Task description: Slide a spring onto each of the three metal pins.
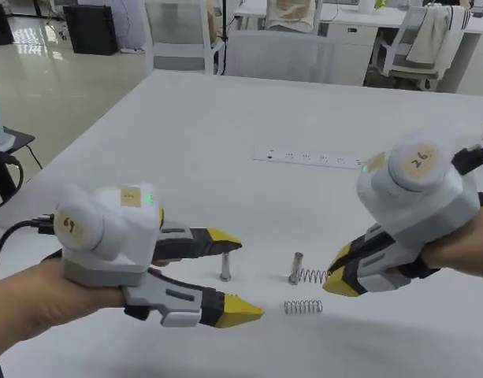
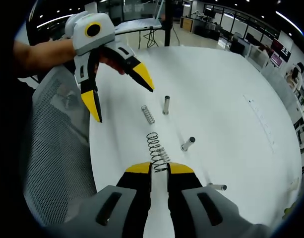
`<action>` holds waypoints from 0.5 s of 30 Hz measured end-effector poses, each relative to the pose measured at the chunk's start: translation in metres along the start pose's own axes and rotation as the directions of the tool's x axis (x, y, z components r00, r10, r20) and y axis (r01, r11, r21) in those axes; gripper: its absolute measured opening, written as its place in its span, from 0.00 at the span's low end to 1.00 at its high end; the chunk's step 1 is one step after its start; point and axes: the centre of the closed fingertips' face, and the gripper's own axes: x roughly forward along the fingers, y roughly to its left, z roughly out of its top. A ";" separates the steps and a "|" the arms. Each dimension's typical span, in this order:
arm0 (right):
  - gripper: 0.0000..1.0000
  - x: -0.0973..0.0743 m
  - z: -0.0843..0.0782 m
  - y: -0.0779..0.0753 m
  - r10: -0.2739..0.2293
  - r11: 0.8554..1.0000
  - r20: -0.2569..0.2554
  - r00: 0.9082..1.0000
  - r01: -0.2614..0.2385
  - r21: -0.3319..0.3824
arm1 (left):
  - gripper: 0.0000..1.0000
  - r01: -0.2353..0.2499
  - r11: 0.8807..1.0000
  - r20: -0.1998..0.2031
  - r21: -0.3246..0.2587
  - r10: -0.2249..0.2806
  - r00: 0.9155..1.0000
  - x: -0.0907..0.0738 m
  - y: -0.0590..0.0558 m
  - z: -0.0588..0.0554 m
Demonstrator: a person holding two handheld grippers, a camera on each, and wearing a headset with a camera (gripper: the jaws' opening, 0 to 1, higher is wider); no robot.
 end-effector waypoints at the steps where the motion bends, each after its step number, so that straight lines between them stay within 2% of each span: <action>1: 0.09 0.001 0.001 0.001 0.004 1.000 -0.001 1.000 -0.004 -0.003 | 0.48 0.003 1.000 -0.003 0.003 -0.003 1.000 0.001 0.000 -0.001; 5: 0.09 0.007 0.002 0.007 0.022 0.999 -0.016 1.000 -0.022 -0.024 | 0.42 0.009 1.000 -0.009 0.005 -0.009 1.000 0.005 -0.001 -0.006; 9: 0.09 0.011 0.005 0.014 0.038 0.998 -0.030 0.999 -0.040 -0.044 | 0.37 -0.005 1.000 -0.006 0.002 0.005 1.000 0.006 0.001 -0.010; 15: 0.09 0.016 0.011 0.021 0.055 0.996 -0.037 0.998 -0.058 -0.070 | 0.31 0.013 1.000 -0.021 0.009 -0.013 1.000 0.010 -0.004 -0.015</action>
